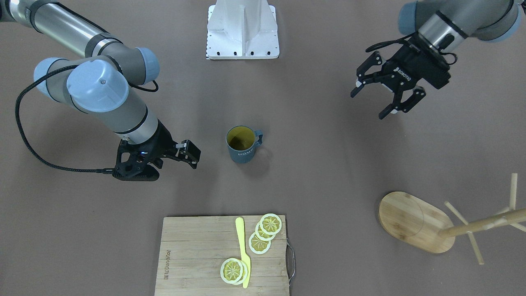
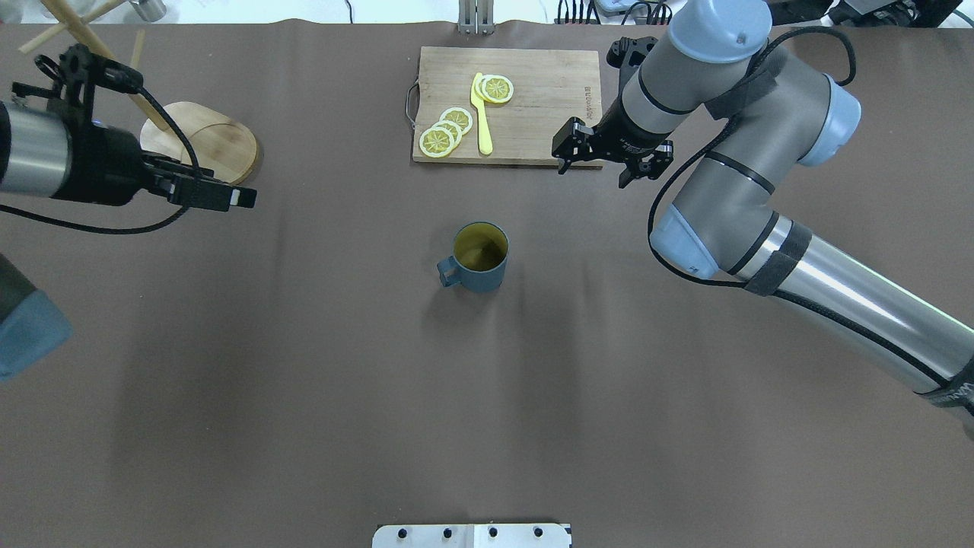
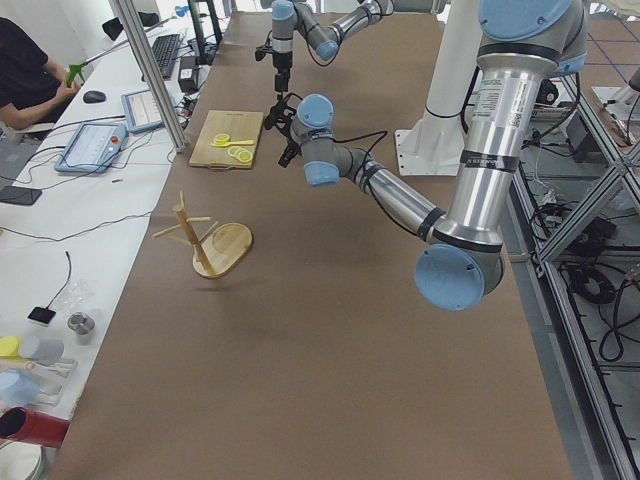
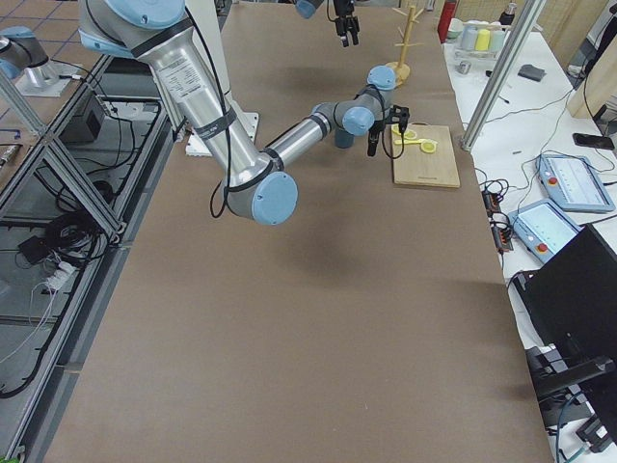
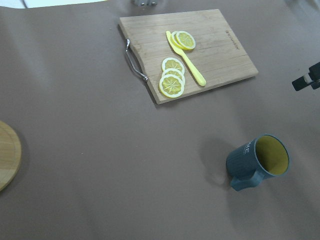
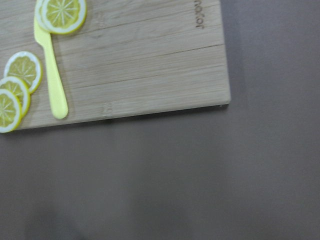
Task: Hang cup on storage rack
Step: 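Move the left gripper to the mug handle while the right arm retracts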
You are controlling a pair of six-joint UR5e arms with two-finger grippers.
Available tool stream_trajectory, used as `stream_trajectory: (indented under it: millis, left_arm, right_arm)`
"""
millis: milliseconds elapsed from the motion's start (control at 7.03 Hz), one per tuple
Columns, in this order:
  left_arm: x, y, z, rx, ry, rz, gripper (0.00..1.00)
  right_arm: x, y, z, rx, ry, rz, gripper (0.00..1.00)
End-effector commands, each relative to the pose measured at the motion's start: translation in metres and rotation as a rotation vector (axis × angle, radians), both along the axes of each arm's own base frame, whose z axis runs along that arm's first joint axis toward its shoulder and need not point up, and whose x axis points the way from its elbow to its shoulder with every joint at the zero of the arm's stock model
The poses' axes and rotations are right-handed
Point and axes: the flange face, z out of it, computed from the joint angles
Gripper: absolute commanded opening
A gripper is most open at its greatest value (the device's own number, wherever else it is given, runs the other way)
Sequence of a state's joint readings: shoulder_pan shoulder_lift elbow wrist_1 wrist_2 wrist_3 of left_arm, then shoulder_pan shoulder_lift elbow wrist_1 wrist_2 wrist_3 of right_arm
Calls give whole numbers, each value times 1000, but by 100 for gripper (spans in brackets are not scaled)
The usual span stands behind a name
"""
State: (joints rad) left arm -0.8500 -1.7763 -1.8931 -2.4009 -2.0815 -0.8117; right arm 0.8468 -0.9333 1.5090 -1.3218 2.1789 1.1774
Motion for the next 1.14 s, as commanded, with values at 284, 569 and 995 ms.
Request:
stream_trajectory:
  millis: [284,569,995]
  left_arm:
    - [170,46,-21,109,25,-26,97]
    - [238,56,16,155,86,-68,97]
    - [265,61,18,175,141,-58,97]
  right_arm:
    - [99,-37,79,-100,29,61,100]
    - [161,-56,147,-89,94,72,100]
    - [286,-84,281,-15,255,-97,100]
